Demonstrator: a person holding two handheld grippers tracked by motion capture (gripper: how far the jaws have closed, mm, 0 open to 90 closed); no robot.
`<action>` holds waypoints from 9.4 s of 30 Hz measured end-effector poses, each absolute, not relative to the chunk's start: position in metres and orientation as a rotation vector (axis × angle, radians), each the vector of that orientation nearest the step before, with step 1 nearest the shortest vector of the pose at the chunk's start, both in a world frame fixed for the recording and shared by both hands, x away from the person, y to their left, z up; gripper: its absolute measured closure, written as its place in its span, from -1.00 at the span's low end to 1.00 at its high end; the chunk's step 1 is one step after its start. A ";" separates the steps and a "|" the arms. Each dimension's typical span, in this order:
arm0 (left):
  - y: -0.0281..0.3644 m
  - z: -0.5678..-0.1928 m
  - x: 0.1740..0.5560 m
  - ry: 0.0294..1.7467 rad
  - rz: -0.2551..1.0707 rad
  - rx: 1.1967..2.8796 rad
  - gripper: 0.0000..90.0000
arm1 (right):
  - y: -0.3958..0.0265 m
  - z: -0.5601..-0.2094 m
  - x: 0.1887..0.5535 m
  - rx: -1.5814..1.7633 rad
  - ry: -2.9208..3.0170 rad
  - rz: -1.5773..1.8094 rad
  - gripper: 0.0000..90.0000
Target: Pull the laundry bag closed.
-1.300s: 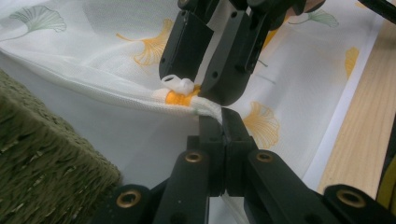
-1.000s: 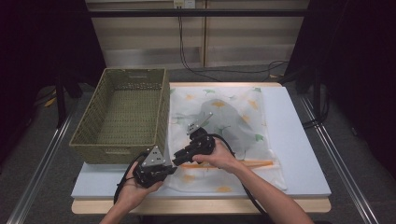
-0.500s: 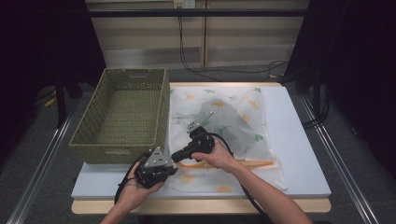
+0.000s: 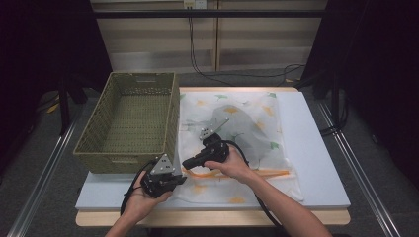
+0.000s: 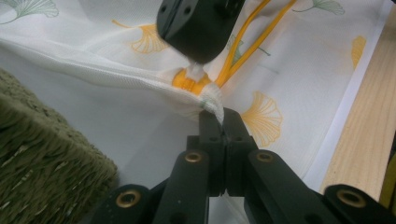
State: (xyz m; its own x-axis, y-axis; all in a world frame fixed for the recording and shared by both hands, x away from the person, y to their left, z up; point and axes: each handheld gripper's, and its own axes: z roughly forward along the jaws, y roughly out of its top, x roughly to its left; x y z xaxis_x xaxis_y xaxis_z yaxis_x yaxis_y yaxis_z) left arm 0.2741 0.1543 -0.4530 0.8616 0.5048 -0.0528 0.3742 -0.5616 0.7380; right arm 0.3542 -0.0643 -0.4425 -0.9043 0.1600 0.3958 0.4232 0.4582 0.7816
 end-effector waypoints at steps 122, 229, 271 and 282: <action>0.149 -0.435 0.287 0.696 0.176 2.124 0.95 | -0.088 -0.441 0.344 -0.659 -2.414 -1.464 1.00; 0.167 -0.430 0.288 0.695 0.186 2.076 0.96 | -0.123 -0.441 0.333 -0.865 -2.517 -1.456 1.00; 0.173 -0.432 0.285 0.715 0.192 2.078 0.97 | -0.138 -0.444 0.332 -0.954 -2.528 -1.445 1.00; 0.174 -0.432 0.285 0.715 0.188 2.070 0.96 | -0.143 -0.443 0.332 -0.972 -2.533 -1.437 1.00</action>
State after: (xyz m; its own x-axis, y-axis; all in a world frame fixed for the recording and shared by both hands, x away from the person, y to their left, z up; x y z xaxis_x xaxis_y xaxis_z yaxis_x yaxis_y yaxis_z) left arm 0.2851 0.1736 -0.4320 0.8203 0.5556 -0.1355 0.4169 -0.4188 0.8067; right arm 0.3317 -0.1434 -0.4429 -0.7972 0.4884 0.3549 0.5551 0.3620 0.7489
